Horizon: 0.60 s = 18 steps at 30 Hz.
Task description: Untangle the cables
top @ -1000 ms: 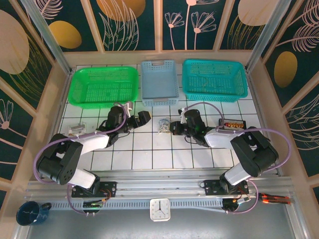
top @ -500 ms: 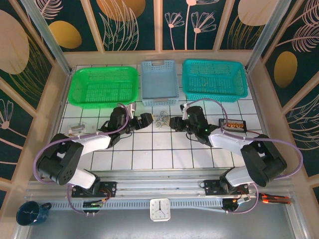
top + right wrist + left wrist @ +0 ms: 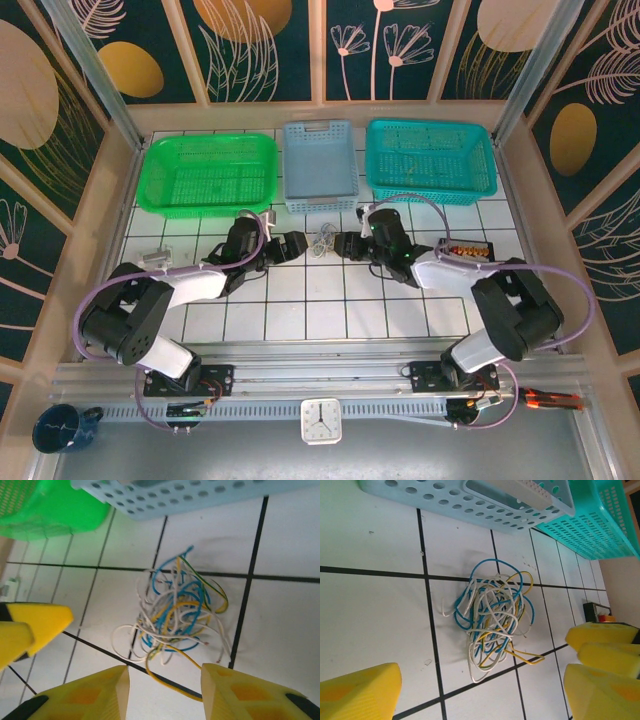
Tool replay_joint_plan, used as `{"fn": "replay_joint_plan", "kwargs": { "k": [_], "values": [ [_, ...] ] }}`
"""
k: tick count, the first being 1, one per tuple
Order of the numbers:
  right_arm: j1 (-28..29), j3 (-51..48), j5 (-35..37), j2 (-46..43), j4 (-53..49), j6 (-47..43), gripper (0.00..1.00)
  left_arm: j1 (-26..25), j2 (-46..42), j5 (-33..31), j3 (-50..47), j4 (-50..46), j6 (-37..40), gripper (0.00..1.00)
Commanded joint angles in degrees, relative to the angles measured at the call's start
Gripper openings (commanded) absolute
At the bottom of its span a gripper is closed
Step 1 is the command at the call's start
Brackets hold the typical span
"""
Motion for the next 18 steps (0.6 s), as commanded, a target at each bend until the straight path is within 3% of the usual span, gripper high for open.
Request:
{"fn": "replay_joint_plan", "kwargs": {
  "k": [1, 11, 18],
  "values": [
    [-0.08, 0.01, 0.73, 2.04, 0.53, -2.15, 0.45, -0.19, -0.30, -1.13, 0.79, -1.47, 1.29, 0.85],
    [1.12, -2.88, -0.82, 2.58, 3.07, -6.08, 0.47, -0.23, -0.93, -0.69, 1.75, -1.52, 1.06, 0.88],
    [2.17, -0.54, 2.29, 5.33, 2.28, -9.71, 0.48, -0.18, -0.93, -0.18, 2.20, -0.88, 0.21, 0.89]
  ]
}}
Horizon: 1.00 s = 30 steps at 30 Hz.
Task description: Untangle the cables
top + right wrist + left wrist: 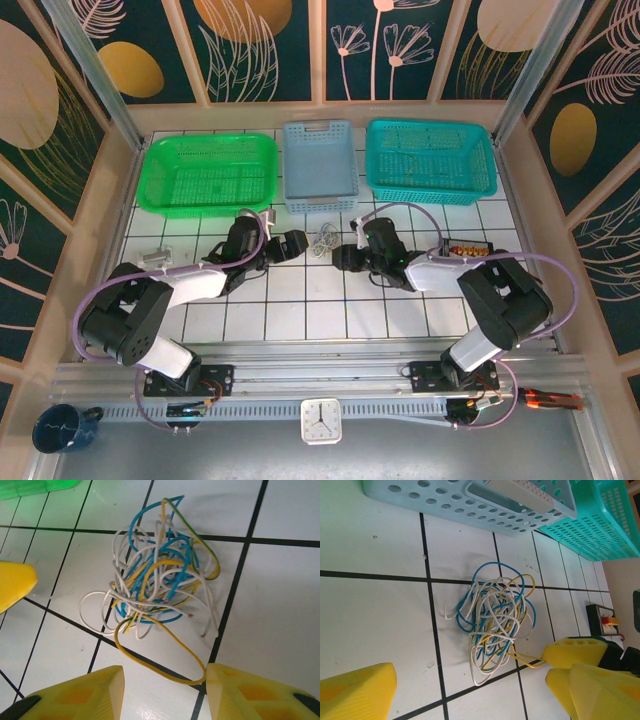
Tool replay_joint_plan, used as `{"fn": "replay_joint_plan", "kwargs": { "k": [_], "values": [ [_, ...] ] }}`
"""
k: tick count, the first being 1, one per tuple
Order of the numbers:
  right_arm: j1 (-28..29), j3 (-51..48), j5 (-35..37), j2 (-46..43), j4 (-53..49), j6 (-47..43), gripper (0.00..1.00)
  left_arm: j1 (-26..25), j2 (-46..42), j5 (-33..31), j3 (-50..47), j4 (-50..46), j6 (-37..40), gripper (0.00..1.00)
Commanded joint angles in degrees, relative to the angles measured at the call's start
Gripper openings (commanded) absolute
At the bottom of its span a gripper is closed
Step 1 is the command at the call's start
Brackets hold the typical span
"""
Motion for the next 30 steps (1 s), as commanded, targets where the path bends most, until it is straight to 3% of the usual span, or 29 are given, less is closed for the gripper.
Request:
{"fn": "replay_joint_plan", "kwargs": {
  "k": [1, 5, 8, 14, 24, 30],
  "values": [
    [0.47, 2.18, 2.74, 2.53, 0.29, -3.83, 0.48, -0.15, -0.83, 0.40, 1.36, 0.06, -0.12, 0.89],
    [0.50, 4.16, 4.29, 4.55, -0.55, -5.71, 0.47, -0.23, -1.11, 0.45, 1.47, -0.08, -0.21, 0.89],
    [0.57, 5.06, 3.98, 5.16, -0.92, -6.35, 0.42, -0.23, -1.37, 0.34, 1.35, -0.01, -0.16, 0.89],
    [0.59, 4.22, 1.83, 2.98, -1.60, -5.70, 0.00, -0.23, -1.51, 0.31, 1.33, 0.05, -0.06, 0.90],
    [0.87, 2.71, -7.73, -7.87, -2.10, -3.23, 0.00, -0.15, -0.43, -0.12, 2.23, -2.19, 3.26, 0.91],
    [0.90, 3.72, -11.23, -9.27, -1.31, -2.42, 0.00, -0.23, -0.19, 0.70, 1.97, -2.14, 4.47, 0.91]
  ]
}}
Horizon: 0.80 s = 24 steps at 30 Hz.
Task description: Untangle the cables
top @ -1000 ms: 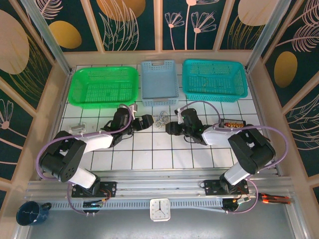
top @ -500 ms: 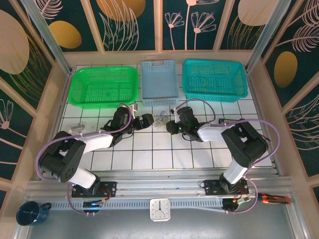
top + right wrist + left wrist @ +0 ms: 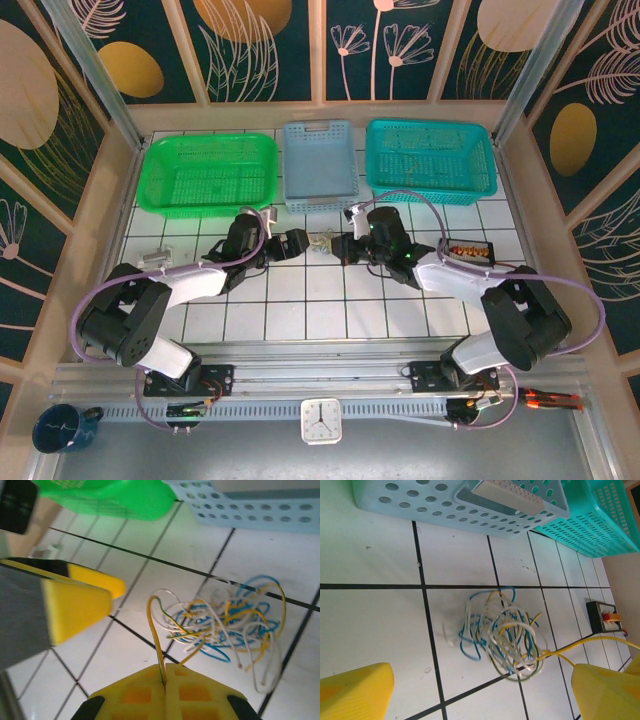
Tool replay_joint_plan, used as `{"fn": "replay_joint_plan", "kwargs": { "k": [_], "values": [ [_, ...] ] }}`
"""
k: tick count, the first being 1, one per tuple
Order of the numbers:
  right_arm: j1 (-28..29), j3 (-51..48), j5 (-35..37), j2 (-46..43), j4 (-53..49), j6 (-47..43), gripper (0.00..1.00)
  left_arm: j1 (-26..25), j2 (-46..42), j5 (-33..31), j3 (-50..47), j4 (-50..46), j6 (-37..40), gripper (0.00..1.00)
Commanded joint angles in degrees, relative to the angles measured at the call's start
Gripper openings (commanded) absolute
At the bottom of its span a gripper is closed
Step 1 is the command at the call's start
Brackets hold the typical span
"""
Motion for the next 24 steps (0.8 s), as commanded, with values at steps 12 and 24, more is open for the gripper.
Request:
{"fn": "replay_joint_plan", "kwargs": {
  "k": [12, 24],
  "values": [
    [0.74, 0.95, -6.25, 0.60, 4.80, 4.41, 0.00, -1.86, 2.78, 2.08, 1.18, 2.57, 1.08, 0.92],
    [1.48, 3.50, -7.44, -2.05, 3.17, 4.77, 0.00, -2.67, 8.54, -3.22, 3.21, 2.20, 0.86, 0.91]
  ]
}}
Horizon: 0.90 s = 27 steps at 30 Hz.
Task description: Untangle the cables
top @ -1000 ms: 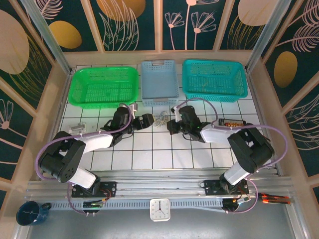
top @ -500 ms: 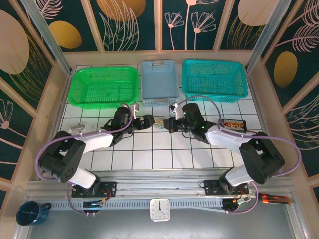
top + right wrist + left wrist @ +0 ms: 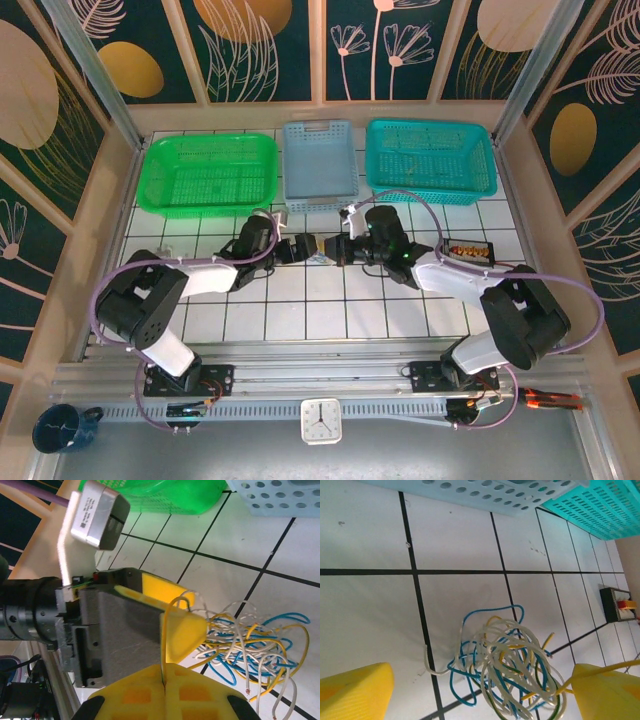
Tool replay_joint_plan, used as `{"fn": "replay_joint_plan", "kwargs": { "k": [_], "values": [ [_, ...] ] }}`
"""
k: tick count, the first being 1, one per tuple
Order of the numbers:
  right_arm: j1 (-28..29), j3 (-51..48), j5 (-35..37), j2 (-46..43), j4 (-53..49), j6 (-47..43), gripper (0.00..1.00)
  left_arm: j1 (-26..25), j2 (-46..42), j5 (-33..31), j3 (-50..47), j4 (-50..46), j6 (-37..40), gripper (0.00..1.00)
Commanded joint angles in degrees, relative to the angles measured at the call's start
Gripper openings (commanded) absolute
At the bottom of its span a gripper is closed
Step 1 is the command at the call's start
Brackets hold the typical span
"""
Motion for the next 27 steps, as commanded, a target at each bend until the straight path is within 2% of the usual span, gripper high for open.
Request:
{"fn": "replay_joint_plan", "kwargs": {
  "k": [1, 14, 27],
  "values": [
    [0.50, 2.89, -1.10, -2.86, 0.42, 0.15, 0.00, -0.30, 2.05, -1.95, 0.70, 0.60, 0.54, 0.91],
    [-1.76, 4.77, -1.10, -8.15, 2.94, 2.93, 0.00, -0.36, 4.19, -2.44, -5.22, 3.87, 0.75, 0.91],
    [-5.78, -0.37, 1.05, -10.40, 4.67, 5.88, 0.00, -0.36, -7.38, -2.00, -4.78, 0.39, -0.69, 0.94]
  ]
}}
